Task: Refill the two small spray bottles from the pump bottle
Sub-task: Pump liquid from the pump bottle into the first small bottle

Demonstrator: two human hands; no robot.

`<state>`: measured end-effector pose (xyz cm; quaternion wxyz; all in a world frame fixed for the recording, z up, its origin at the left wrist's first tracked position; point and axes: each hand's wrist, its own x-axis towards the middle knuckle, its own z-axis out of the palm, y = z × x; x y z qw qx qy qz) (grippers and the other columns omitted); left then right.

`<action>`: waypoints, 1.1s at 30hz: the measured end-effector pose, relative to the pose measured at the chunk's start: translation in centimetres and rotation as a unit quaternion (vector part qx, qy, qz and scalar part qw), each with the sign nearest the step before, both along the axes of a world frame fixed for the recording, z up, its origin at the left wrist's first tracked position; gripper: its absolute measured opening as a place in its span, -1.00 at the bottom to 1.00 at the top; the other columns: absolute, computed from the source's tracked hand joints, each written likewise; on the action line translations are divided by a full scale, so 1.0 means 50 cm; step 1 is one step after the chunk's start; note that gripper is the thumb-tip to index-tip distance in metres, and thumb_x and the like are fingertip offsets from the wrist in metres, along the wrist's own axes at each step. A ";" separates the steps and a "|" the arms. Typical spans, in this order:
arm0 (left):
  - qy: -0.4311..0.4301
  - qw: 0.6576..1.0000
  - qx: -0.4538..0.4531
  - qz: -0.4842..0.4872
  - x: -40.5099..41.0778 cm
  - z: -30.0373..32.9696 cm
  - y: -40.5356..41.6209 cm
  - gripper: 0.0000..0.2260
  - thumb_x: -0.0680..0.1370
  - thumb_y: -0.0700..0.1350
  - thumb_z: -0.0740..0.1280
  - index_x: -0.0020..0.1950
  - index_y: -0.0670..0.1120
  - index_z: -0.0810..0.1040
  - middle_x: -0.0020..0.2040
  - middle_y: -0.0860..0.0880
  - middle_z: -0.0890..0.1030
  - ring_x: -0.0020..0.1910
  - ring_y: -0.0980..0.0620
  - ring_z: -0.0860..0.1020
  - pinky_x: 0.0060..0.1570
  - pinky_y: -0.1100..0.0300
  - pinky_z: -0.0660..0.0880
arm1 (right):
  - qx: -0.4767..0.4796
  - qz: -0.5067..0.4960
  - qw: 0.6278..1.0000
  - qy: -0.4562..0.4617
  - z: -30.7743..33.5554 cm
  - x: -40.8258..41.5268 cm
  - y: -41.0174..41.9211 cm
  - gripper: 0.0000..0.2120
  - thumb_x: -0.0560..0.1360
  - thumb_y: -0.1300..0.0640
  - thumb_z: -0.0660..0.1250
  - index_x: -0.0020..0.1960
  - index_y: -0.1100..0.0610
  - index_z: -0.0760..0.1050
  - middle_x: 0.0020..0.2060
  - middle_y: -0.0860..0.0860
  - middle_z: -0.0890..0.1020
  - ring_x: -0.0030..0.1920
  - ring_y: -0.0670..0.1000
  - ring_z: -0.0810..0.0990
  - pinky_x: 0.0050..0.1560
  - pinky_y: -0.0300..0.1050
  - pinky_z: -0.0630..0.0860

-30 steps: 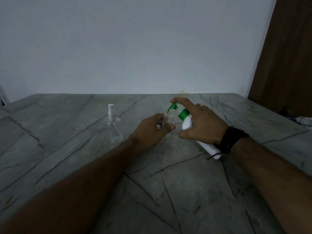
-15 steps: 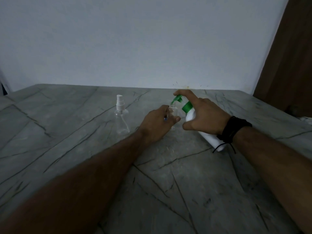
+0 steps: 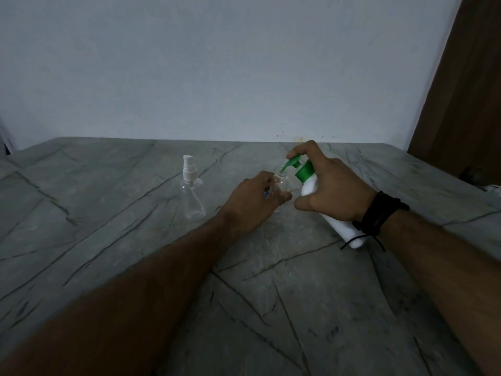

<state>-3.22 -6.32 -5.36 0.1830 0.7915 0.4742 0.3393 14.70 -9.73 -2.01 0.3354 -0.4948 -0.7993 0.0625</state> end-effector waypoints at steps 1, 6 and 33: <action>0.004 1.000 0.003 -0.002 0.001 0.000 -0.001 -0.56 0.54 0.12 0.34 0.35 -0.05 0.41 0.21 0.01 0.58 -0.02 0.16 0.48 -0.14 0.35 0.38 | 0.002 0.000 1.000 0.001 -0.001 0.000 -0.001 -0.32 0.27 0.17 0.54 0.26 -0.11 0.30 -0.18 -0.09 0.61 -0.29 -0.11 0.57 -0.32 -0.23 0.40; 0.020 1.000 0.011 -0.005 -0.002 0.000 -0.002 -0.57 0.56 0.13 0.31 0.34 -0.07 0.43 0.22 0.00 0.57 0.02 0.15 0.49 -0.06 0.30 0.37 | 0.008 0.006 1.000 -0.008 -0.003 -0.003 -0.005 -0.26 0.26 0.14 0.52 0.33 -0.20 0.28 -0.23 -0.07 0.64 -0.30 -0.12 0.58 -0.28 -0.25 0.46; 0.024 1.000 -0.012 0.011 0.001 -0.001 0.003 -0.57 0.54 0.16 0.31 0.31 -0.05 0.45 0.21 0.00 0.57 0.10 0.08 0.53 0.03 0.20 0.45 | 0.050 -0.010 0.999 0.014 0.001 -0.005 -0.007 -0.33 0.25 0.18 0.54 0.27 -0.05 0.34 -0.36 -0.17 0.50 -0.34 -0.23 0.53 -0.37 -0.40 0.35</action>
